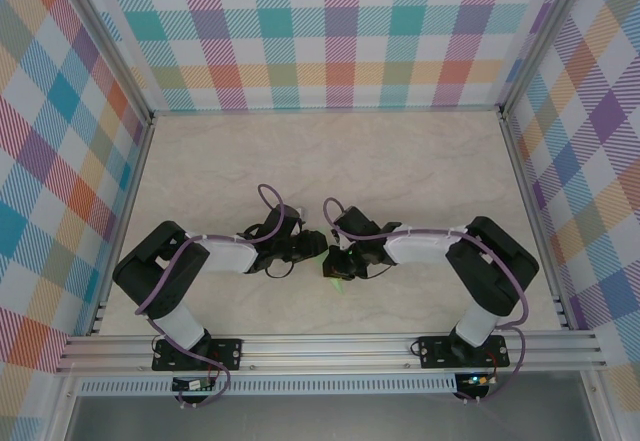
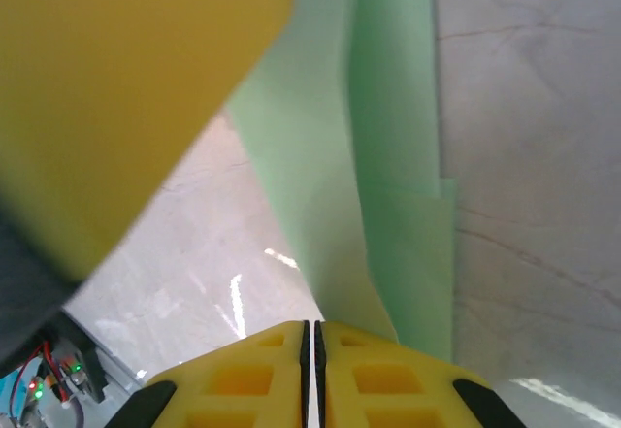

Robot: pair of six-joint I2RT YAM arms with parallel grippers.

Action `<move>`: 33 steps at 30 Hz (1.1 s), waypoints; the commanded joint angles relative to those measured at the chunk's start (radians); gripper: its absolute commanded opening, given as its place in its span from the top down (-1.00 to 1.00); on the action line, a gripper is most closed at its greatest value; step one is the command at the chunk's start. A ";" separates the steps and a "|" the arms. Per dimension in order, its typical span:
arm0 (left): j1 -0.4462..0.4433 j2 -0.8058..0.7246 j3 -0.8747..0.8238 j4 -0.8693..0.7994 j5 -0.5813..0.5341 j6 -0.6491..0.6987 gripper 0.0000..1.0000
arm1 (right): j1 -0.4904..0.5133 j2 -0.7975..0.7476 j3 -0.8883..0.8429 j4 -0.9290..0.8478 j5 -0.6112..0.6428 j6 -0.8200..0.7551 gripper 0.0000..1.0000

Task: Fold a paper plane with a square sheet of paper (pick it up from the middle)
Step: Fold the wing for the fifth time at the center of the table.

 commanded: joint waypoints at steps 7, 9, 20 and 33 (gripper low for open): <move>-0.011 0.020 0.014 -0.111 0.012 0.045 0.22 | -0.009 0.043 -0.112 0.022 0.017 0.033 0.80; -0.011 -0.020 0.033 -0.129 0.019 0.055 0.18 | -0.009 0.049 -0.127 0.024 0.017 0.036 0.81; -0.011 -0.203 0.043 -0.219 0.003 0.067 0.11 | -0.009 0.083 -0.100 0.019 0.001 0.030 0.81; -0.013 -0.104 0.001 -0.070 0.024 0.024 0.16 | -0.009 0.088 -0.111 0.023 0.002 0.038 0.81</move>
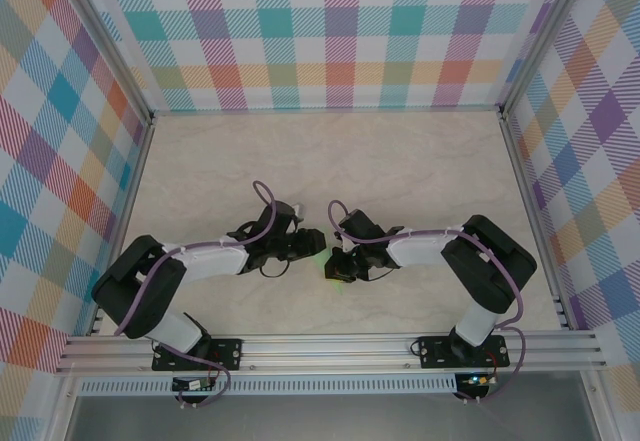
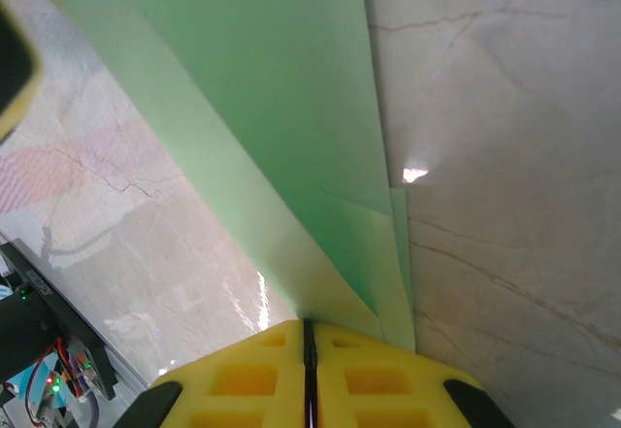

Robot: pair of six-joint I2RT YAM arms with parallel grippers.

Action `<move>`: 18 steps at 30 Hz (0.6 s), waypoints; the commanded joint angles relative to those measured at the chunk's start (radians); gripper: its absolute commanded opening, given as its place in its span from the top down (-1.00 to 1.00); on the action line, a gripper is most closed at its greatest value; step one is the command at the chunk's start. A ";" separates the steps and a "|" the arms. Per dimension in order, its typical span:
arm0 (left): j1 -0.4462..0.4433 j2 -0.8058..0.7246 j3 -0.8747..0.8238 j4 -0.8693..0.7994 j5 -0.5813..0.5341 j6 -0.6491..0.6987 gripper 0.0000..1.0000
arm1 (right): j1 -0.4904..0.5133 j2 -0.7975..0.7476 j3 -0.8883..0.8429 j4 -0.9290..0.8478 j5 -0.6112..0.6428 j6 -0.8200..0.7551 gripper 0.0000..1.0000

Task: Fold a paper plane with a square sheet of paper (pick it up from the middle)
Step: Fold the wing for the fifth time at the center of the table.

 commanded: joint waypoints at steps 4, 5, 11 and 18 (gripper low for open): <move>-0.012 0.069 -0.002 0.089 0.008 -0.017 0.17 | 0.011 0.069 -0.052 -0.089 0.058 0.018 0.81; -0.012 0.076 0.000 0.086 -0.004 -0.018 0.19 | 0.011 0.069 -0.054 -0.088 0.057 0.019 0.82; -0.006 0.132 0.015 0.050 -0.073 -0.027 0.51 | 0.011 0.074 -0.065 -0.084 0.060 0.022 0.81; 0.023 0.162 0.000 0.018 -0.115 -0.032 0.60 | 0.011 0.075 -0.071 -0.097 0.060 0.014 0.81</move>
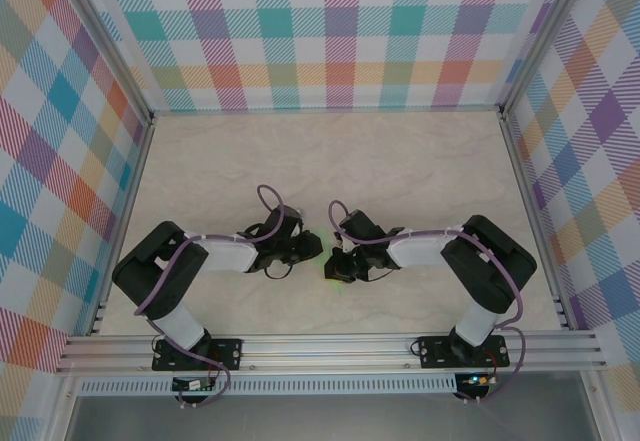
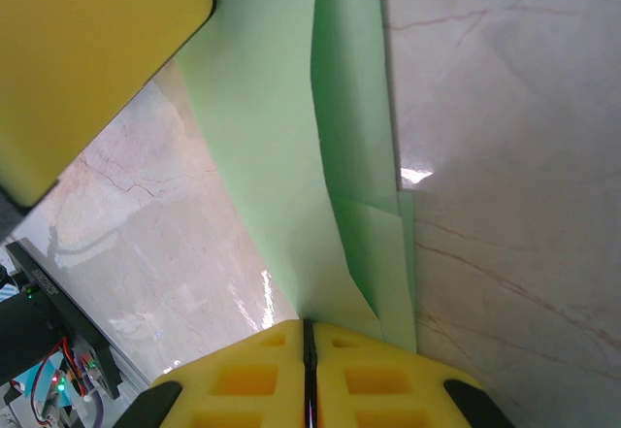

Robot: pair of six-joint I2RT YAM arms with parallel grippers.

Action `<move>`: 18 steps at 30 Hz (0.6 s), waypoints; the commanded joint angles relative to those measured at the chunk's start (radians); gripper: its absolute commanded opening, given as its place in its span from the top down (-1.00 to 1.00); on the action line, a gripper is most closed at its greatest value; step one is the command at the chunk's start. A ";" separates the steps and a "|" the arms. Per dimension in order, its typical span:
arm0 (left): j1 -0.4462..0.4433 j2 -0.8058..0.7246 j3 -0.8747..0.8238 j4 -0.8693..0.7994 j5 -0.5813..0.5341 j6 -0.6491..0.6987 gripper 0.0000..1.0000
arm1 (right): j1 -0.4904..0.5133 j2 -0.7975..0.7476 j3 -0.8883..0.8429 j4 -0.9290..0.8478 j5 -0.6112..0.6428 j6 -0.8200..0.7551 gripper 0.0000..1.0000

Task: Fold a paper plane with a square sheet of paper (pick it up from the middle)
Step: Fold the wing for the fifth time at the center of the table.

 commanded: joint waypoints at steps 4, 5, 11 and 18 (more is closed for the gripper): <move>0.045 0.028 0.000 -0.060 -0.053 0.026 0.60 | 0.011 0.075 -0.055 -0.135 0.068 -0.005 0.82; 0.055 0.024 0.003 -0.067 -0.052 0.032 0.60 | 0.011 0.075 -0.053 -0.139 0.068 -0.007 0.82; 0.108 0.031 0.036 -0.096 -0.029 0.070 0.59 | 0.011 0.073 -0.049 -0.142 0.065 -0.015 0.82; 0.158 0.068 0.063 -0.091 -0.006 0.077 0.58 | 0.011 0.075 -0.047 -0.145 0.057 -0.023 0.82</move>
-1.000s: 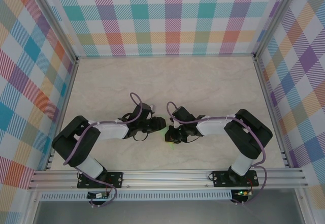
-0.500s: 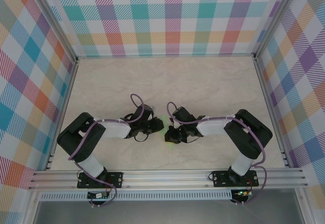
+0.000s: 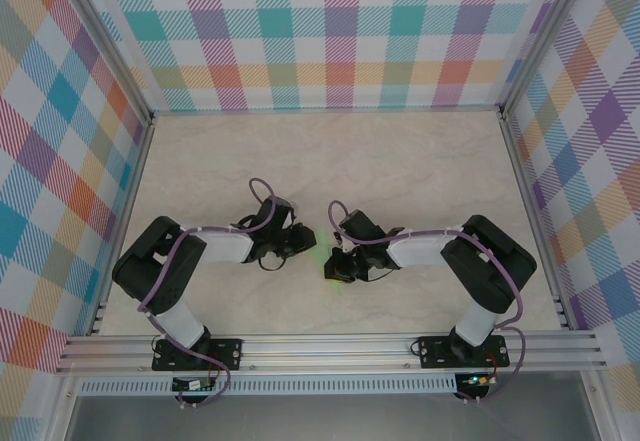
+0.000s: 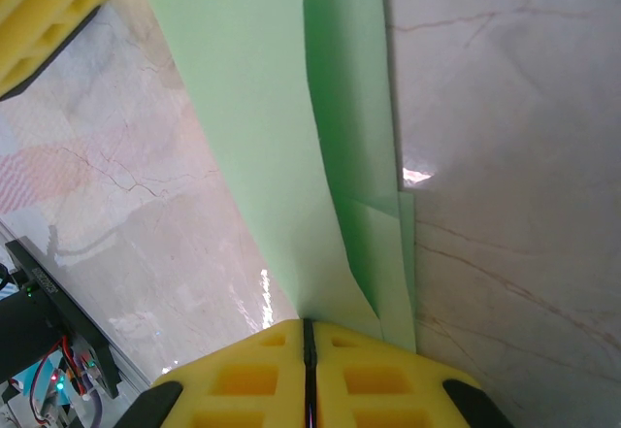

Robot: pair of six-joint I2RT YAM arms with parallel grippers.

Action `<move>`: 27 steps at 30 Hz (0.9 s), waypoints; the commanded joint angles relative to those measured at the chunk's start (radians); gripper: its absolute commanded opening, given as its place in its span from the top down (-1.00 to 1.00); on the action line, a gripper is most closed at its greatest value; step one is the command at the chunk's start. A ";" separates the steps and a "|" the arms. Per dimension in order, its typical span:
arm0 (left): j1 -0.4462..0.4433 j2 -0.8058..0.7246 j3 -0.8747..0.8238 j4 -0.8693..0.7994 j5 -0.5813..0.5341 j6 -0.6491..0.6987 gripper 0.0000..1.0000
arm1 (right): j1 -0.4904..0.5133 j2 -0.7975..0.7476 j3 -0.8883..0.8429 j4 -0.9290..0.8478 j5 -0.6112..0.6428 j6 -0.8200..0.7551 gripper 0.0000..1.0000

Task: Fold a paper plane with a square sheet of paper (pick it up from the middle)
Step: Fold the wing for the fifth time at the center of the table.

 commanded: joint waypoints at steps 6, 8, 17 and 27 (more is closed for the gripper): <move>0.088 0.054 0.042 -0.052 -0.072 0.062 0.57 | 0.011 0.072 -0.049 -0.149 0.049 -0.028 0.82; 0.096 0.060 0.058 -0.062 -0.066 0.076 0.57 | 0.011 0.071 -0.050 -0.149 0.049 -0.030 0.82; 0.149 0.089 0.098 -0.092 -0.030 0.119 0.56 | 0.011 0.076 -0.040 -0.159 0.039 -0.048 0.82; 0.196 0.094 0.152 -0.141 0.005 0.172 0.54 | 0.011 0.086 -0.025 -0.160 0.027 -0.053 0.81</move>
